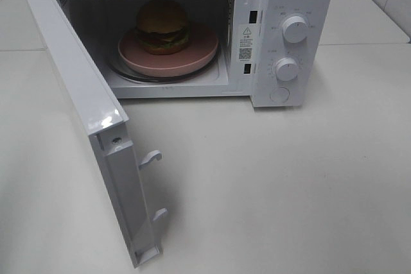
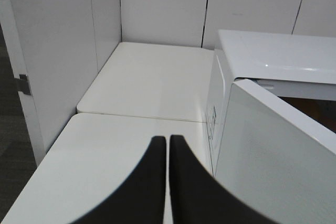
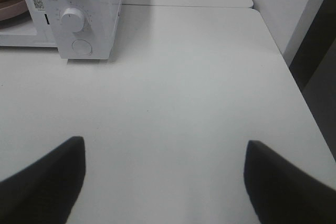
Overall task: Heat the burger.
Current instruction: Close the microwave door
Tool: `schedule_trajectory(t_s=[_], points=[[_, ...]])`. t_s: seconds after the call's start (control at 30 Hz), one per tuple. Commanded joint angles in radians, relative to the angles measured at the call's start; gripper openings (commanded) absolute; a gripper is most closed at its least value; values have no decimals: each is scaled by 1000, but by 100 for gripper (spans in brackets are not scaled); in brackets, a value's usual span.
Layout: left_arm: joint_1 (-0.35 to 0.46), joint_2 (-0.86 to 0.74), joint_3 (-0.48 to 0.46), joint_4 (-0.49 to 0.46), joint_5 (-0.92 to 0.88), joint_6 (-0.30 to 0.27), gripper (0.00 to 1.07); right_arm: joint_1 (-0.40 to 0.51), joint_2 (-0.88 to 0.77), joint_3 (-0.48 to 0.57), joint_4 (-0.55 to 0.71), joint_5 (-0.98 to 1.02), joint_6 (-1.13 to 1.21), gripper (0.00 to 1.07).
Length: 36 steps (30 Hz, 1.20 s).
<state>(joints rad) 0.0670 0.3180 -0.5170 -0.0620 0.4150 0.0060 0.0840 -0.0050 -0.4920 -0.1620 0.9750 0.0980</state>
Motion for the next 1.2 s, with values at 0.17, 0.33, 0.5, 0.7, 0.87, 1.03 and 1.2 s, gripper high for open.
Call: schedule_trajectory(t_s=[0.17, 0.33, 0.5, 0.7, 0.87, 1.03, 1.2], points=[[0, 135, 138, -19, -415, -6, 0, -6, -35, 3, -3, -13, 4, 75], [0, 271, 254, -24, -744, -6, 0, -6, -35, 3, -3, -13, 4, 75], [0, 413, 284, -4, -873, -6, 0, -6, -35, 3, -3, -13, 4, 75], [0, 606, 284, 126, -1000, -14, 0, -6, -35, 3, -3, -13, 4, 75], [0, 778, 284, 279, -1181, -139, 0, -6, -35, 3, -3, -13, 4, 75], [0, 900, 282, 365, -1265, -167, 0, -6, -35, 3, -3, -13, 4, 75], [0, 1005, 279, 401, -1349, -193, 0, -6, -35, 3, -3, -13, 4, 75]])
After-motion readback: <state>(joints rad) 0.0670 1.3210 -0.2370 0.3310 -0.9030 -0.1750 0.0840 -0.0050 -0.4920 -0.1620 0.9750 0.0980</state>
